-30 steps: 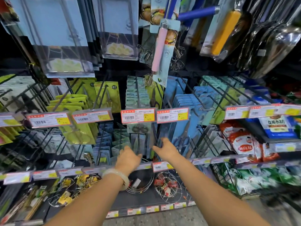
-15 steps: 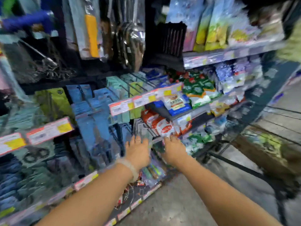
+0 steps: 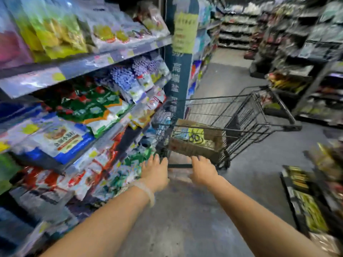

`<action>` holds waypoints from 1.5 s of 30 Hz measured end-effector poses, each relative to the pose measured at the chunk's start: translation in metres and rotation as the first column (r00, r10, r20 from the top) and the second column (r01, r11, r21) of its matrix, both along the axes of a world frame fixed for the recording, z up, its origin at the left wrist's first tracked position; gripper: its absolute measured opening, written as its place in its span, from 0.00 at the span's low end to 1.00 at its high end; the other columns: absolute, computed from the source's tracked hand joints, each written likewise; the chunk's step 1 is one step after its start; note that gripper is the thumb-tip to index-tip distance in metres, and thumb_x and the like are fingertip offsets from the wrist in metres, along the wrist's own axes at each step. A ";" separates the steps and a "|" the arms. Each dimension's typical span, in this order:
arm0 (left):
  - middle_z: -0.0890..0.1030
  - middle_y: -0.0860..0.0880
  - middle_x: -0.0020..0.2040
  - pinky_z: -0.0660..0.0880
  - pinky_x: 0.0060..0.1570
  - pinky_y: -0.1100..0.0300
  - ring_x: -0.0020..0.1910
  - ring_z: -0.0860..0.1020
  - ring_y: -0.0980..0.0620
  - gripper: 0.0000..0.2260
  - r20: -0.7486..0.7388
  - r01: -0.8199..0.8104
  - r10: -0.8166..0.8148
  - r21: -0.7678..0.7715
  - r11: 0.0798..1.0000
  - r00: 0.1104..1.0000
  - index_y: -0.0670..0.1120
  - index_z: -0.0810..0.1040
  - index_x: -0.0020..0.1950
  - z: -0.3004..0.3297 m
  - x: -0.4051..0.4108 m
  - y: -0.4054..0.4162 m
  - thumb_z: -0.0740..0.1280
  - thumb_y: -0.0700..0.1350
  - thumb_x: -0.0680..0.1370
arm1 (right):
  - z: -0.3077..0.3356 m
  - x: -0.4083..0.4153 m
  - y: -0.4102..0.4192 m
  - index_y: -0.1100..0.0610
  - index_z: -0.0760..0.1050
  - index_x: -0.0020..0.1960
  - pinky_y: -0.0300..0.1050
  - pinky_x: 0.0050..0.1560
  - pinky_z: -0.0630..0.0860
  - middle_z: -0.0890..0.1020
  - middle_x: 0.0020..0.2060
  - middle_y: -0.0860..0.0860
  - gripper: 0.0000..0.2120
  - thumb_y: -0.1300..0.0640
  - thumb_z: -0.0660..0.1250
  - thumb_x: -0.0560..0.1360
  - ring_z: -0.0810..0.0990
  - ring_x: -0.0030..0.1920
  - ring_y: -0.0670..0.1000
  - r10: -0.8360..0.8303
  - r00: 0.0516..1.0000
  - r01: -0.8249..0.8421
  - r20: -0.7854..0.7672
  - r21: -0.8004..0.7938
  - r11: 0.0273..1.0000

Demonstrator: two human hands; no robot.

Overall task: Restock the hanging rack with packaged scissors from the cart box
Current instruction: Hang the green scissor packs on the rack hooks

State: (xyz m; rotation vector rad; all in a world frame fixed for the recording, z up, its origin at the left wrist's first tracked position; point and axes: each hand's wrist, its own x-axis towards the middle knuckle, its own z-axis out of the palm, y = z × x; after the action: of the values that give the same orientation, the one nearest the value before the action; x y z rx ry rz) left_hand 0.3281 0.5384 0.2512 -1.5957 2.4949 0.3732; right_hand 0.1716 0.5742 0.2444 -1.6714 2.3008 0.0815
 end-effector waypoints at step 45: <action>0.48 0.45 0.79 0.51 0.75 0.53 0.77 0.49 0.45 0.29 0.016 0.078 -0.100 0.502 0.861 0.995 0.48 0.52 0.77 -0.277 -0.447 -0.478 0.61 0.49 0.79 | -0.367 -0.446 -0.445 0.58 0.51 0.75 0.51 0.71 0.62 0.65 0.71 0.57 0.52 0.52 0.79 0.62 0.64 0.72 0.58 -0.841 0.388 0.595 0.377 0.594 0.541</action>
State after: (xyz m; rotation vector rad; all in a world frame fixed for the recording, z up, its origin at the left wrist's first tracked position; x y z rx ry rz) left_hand -0.1192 0.0603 -0.0262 -1.2553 2.1781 0.8816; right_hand -0.2748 0.1290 -0.1226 -0.2428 2.0555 -0.2122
